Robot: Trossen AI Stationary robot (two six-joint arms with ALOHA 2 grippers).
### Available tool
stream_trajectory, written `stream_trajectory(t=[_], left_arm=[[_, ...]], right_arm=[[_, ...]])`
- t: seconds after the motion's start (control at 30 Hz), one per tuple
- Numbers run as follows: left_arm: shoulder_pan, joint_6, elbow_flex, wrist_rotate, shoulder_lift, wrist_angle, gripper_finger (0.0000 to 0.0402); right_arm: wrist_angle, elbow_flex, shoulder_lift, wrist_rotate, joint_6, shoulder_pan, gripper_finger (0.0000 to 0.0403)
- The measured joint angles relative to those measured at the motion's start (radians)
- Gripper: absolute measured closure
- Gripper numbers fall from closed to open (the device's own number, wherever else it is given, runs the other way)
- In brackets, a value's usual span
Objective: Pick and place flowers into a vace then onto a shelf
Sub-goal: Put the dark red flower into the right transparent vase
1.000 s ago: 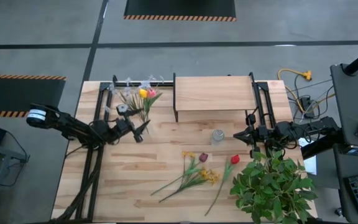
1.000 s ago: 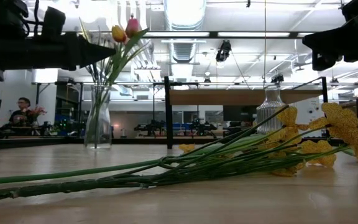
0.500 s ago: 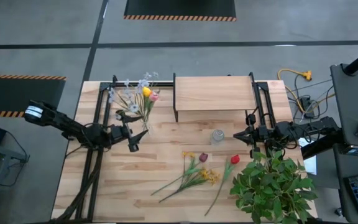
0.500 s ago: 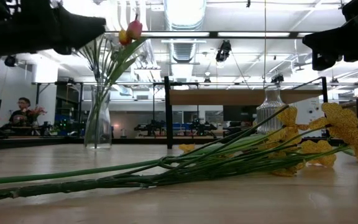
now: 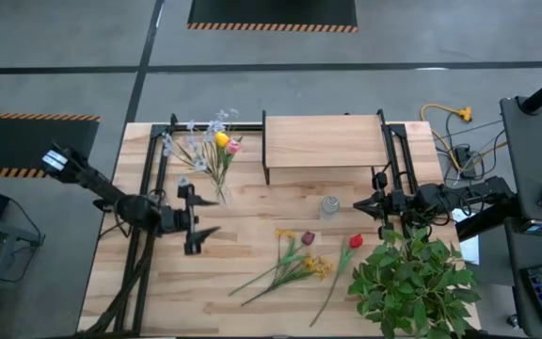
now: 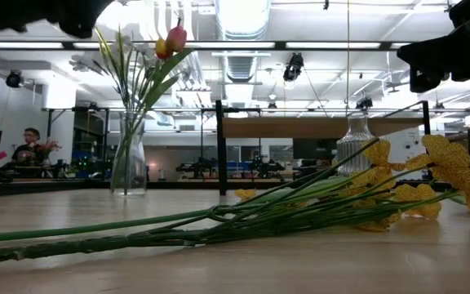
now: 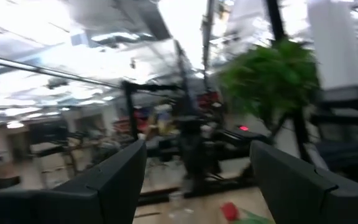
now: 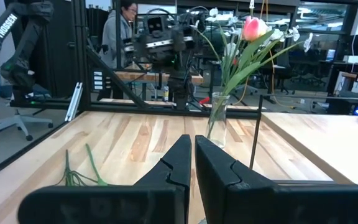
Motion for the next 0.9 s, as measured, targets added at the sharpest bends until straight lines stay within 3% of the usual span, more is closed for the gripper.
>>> stream_trajectory(t=[0.2,0.5,0.9], left_arm=[[-0.068,-0.128,0.164,-0.007,0.001,-0.343,0.0132],[-0.070,-0.433,0.464,-0.015,0.090,-0.972,0.0132],[-0.069,-0.568,0.632,-0.015,0.325,-1.065,0.0132]], right_arm=[[0.000,0.000,0.000,0.000,0.000,0.000,0.0390],[0.000,0.000,0.000,0.000,0.000,0.000,0.0390],[0.000,0.000,0.000,0.000,0.000,0.000,0.0390]])
